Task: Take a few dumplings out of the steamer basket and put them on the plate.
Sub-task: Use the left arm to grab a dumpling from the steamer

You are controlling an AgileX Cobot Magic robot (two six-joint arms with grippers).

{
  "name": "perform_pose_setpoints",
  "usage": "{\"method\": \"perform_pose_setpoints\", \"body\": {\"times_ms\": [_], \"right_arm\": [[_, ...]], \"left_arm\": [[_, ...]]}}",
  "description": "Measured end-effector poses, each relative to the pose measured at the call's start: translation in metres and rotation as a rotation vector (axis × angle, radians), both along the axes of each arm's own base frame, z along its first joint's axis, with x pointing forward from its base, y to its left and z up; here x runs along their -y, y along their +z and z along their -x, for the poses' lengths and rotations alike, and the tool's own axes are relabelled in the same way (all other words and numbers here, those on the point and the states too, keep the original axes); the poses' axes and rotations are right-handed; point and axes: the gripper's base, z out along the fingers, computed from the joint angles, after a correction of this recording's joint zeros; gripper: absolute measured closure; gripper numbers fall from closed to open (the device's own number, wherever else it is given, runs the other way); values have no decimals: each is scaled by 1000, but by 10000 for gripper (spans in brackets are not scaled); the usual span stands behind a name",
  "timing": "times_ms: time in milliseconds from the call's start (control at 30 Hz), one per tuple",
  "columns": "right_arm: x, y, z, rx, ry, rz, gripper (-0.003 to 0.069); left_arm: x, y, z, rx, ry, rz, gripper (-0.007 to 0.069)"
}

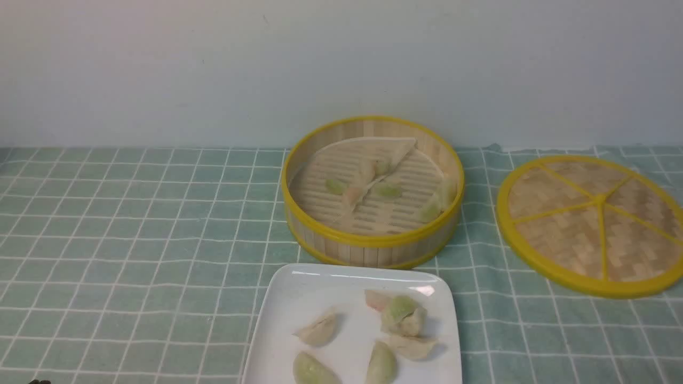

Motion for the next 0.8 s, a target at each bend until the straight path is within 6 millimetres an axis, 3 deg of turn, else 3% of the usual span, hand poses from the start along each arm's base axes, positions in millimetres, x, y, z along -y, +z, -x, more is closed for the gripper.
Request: {"method": "perform_pose_setpoints", "body": {"times_ms": [733, 800], "right_arm": [[0, 0, 0, 0, 0, 0, 672], [0, 0, 0, 0, 0, 0, 672]], "left_arm": [[0, 1, 0, 6, 1, -6, 631], [1, 5, -1, 53, 7, 62, 631]]}}
